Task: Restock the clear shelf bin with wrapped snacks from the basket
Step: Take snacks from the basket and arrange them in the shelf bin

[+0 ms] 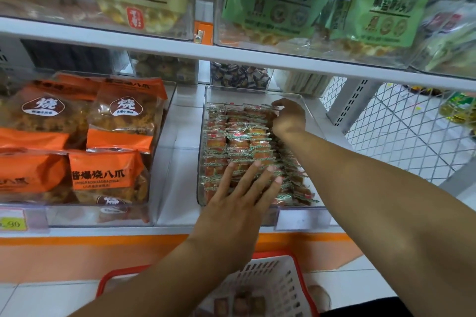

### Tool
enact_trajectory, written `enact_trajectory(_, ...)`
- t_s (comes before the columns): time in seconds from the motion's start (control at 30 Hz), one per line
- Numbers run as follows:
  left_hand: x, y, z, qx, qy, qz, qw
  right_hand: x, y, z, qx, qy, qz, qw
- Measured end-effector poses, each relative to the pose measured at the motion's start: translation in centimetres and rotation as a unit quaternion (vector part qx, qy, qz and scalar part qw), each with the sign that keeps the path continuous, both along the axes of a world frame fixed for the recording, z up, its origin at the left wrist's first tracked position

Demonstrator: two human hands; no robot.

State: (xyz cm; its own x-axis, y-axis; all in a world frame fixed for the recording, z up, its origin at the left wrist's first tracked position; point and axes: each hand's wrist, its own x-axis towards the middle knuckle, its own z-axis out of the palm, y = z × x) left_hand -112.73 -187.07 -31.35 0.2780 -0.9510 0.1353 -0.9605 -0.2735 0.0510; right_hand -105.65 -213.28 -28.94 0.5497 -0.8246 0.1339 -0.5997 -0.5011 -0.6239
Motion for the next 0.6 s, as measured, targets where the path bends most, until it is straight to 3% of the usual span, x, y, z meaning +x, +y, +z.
enact_trajectory(0.2,-0.2,1.0,0.3,-0.063,-0.028,-0.022,0.997,-0.4,0.6,0.8,0.053,0.042,0.056,0.996)
enact_trajectory(0.33,-1.1,2.2,2.0,-0.162,-0.023,-0.033,0.986,-2.6,2.1,2.8,0.003,0.017,0.094,0.995)
enact_trajectory(0.43,-2.0,3.4,1.9,-0.203,0.019,-0.047,0.978,-4.5,6.2,4.6,-0.046,-0.15,0.109,0.982)
enact_trajectory(0.5,-2.9,4.6,0.7,-0.169,0.08,-0.035,0.982,-6.5,10.4,5.0,-0.025,-0.333,0.155,0.93)
enact_trajectory(0.53,-3.2,5.4,-0.5,-0.112,0.116,-0.007,0.987,-8.0,12.9,4.5,-0.045,-0.396,0.181,0.899)
enact_trajectory(0.6,-3.6,7.1,-4.3,0.076,0.172,0.072,0.979,-11.0,17.7,1.7,-0.095,-0.436,0.225,0.866)
